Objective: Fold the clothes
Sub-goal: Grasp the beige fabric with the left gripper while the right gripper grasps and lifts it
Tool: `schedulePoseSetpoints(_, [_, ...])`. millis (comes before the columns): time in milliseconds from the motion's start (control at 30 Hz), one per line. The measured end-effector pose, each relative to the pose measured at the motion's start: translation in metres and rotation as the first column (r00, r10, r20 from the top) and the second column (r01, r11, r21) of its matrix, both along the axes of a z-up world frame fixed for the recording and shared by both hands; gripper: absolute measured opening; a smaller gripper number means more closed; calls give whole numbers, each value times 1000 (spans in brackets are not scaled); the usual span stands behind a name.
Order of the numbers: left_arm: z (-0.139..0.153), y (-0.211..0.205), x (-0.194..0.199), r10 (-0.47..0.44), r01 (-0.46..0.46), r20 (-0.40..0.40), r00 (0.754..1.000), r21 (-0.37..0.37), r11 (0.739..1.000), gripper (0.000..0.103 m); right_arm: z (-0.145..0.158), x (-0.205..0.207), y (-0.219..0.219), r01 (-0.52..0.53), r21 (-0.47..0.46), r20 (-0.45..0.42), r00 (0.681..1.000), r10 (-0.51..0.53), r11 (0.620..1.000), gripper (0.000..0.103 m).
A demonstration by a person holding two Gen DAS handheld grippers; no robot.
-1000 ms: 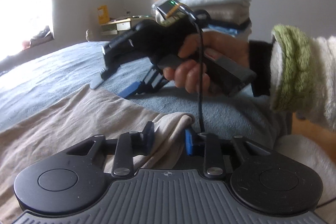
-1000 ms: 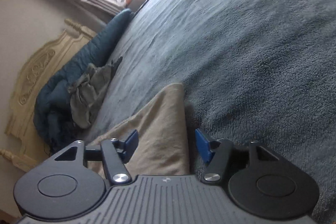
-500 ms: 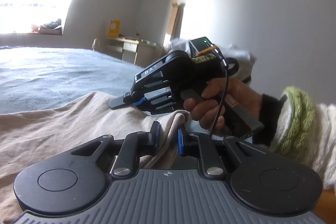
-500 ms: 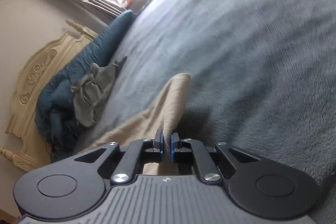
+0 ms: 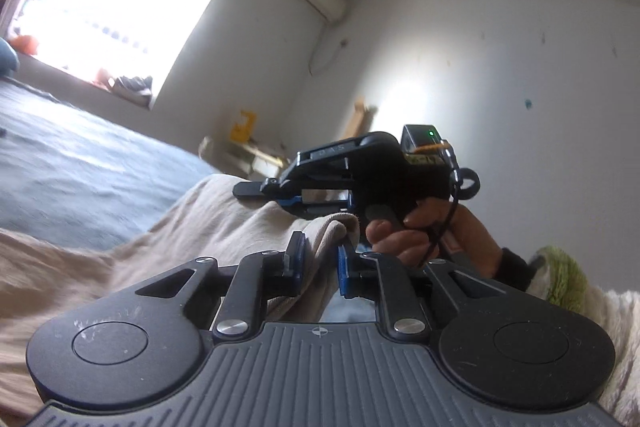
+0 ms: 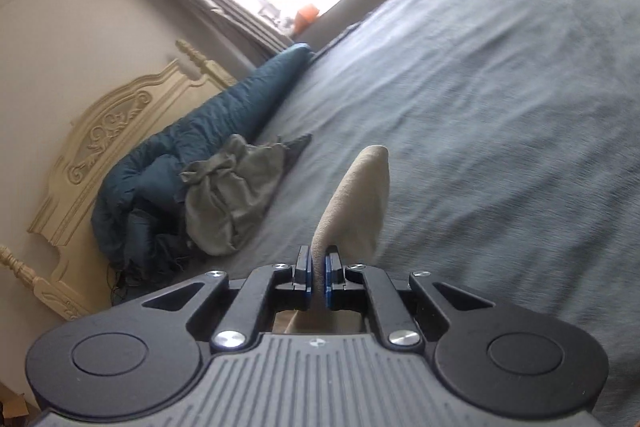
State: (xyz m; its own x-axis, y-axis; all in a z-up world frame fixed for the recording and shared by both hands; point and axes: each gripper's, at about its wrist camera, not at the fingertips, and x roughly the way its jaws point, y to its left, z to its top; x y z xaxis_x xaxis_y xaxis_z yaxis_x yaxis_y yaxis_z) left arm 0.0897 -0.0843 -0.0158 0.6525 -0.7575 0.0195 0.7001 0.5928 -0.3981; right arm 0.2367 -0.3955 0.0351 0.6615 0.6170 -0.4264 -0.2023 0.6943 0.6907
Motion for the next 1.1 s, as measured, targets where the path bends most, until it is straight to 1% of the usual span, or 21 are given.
schedulePoseSetpoints(233, [6,39,-15,109,-108,13,994,-88,990,14,29,9,66,-73,-52,43,996,76,996,7])
schedulePoseSetpoints(333, [7,56,-19,158,-156,5,987,-119,981,13,35,15,96,-112,-76,49,992,115,991,7])
schedulePoseSetpoints(467, [9,78,-20,220,-219,-11,975,-153,964,13,36,24,137,-158,-109,41,986,163,981,7])
schedulePoseSetpoints(633, [5,105,-17,291,-295,-52,955,-185,937,12,26,33,186,-219,-155,12,975,224,963,7])
schedulePoseSetpoints(833, [-5,136,-20,369,-383,-107,923,-207,900,11,7,42,239,-289,-191,-34,957,288,938,7])
schedulePoseSetpoints(1000, [-20,156,-24,424,-450,-159,892,-206,869,11,-11,44,281,-342,-246,-63,939,337,907,7])
schedulePoseSetpoints(1100, [-32,169,-26,446,-484,-205,871,-209,850,11,-25,41,302,-363,-300,-76,931,357,882,7])
